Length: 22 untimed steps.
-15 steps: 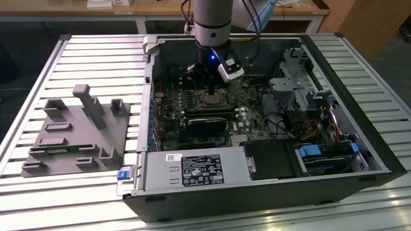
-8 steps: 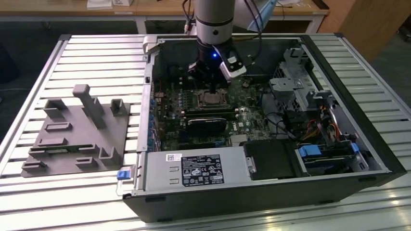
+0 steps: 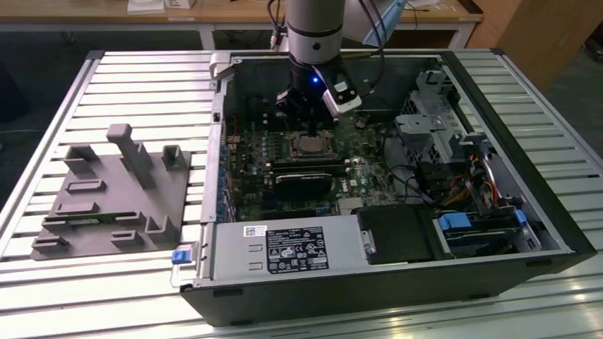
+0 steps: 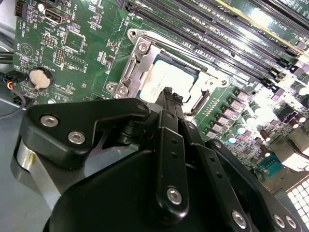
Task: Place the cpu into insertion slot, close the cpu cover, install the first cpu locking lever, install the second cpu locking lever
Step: 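Install the first cpu locking lever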
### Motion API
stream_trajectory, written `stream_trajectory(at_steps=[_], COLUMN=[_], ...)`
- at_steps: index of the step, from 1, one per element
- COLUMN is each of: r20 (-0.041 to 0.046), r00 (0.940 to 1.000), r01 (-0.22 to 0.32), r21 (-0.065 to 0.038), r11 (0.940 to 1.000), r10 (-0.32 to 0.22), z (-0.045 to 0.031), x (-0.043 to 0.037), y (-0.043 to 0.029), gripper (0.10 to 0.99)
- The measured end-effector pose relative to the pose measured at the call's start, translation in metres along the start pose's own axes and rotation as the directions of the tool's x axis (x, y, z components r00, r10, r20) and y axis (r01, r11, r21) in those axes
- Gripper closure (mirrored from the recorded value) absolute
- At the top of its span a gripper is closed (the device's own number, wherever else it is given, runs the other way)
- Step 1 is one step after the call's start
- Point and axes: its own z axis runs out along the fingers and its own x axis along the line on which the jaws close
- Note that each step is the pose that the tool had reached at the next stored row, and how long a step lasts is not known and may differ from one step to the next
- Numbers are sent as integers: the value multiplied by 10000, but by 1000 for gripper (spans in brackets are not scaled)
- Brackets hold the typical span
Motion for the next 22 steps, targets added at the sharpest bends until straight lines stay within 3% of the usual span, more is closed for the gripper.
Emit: stream_trajectory(at_steps=[10,22], r20=[0,14], r00=[10000,10000], r01=[0,-19], r21=[0,-1], r11=[10000,10000], r10=[0,19], z=[-3,-26], x=[31,392], y=[-3,-33], gripper=[980,980])
